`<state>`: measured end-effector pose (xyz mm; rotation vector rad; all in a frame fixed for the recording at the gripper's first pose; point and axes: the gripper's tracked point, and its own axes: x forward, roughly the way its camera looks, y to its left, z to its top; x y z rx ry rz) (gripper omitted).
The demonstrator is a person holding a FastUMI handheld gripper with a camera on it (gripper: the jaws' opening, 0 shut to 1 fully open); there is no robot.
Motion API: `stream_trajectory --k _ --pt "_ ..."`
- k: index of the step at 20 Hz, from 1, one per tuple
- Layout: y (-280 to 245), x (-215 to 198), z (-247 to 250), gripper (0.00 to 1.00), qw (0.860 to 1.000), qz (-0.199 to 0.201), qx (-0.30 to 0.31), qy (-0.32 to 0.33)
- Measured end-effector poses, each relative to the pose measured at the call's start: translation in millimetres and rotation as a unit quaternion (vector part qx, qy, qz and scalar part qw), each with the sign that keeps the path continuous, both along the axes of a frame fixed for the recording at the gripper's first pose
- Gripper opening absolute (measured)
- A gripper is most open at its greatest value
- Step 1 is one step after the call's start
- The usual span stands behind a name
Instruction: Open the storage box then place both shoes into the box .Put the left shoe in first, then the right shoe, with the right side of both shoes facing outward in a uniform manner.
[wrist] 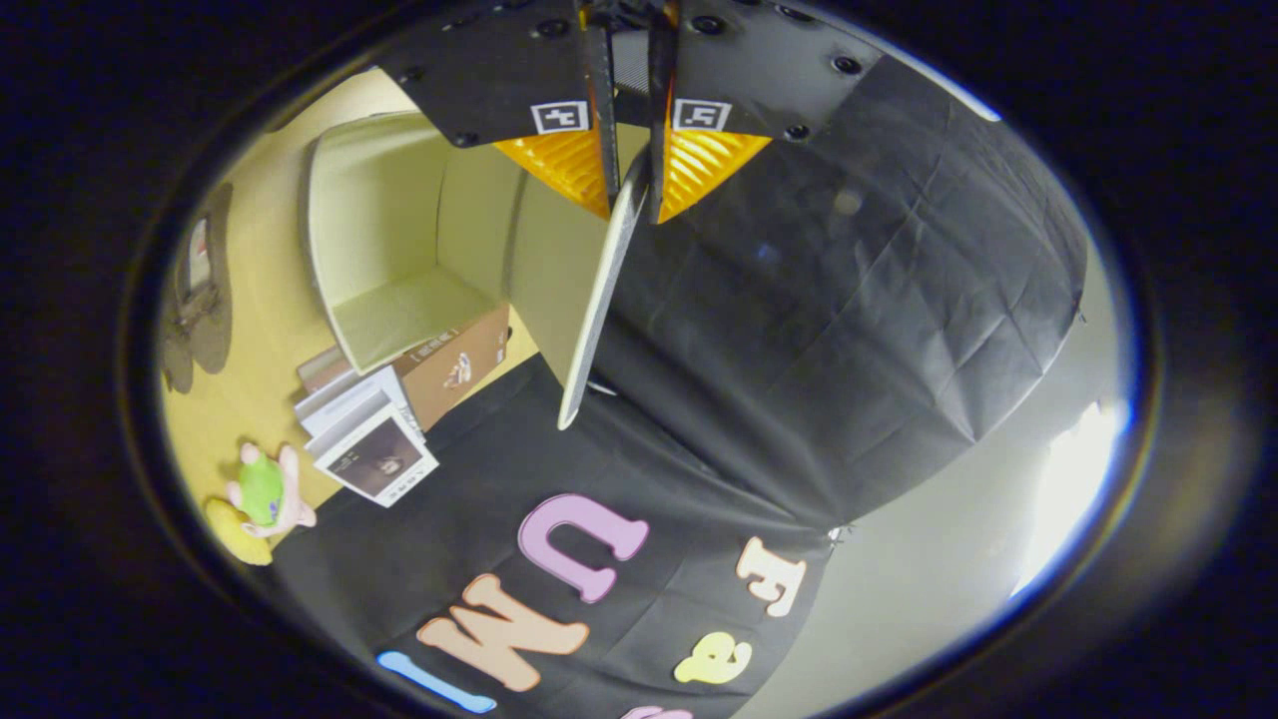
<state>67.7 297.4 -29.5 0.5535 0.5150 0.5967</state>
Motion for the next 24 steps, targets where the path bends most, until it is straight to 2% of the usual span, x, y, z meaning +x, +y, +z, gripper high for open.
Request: stream_trajectory --k 5,8,11,14,19,24 --pt "53.7 -7.3 -5.9 0.17 0.998 0.035 -0.042 -0.024" --pt "80.5 -9.8 -10.7 0.17 0.997 0.051 -0.045 -0.026" --pt "92.5 -22.7 -20.9 0.58 0.994 0.080 -0.068 -0.026" --pt "86.2 -20.3 -27.6 0.99 0.992 0.070 -0.096 -0.047" --pt "62.4 -13.5 -18.8 1.00 0.992 0.040 -0.106 -0.057" --pt "-6.1 3.8 -7.3 1.00 0.989 -0.030 -0.129 -0.059"
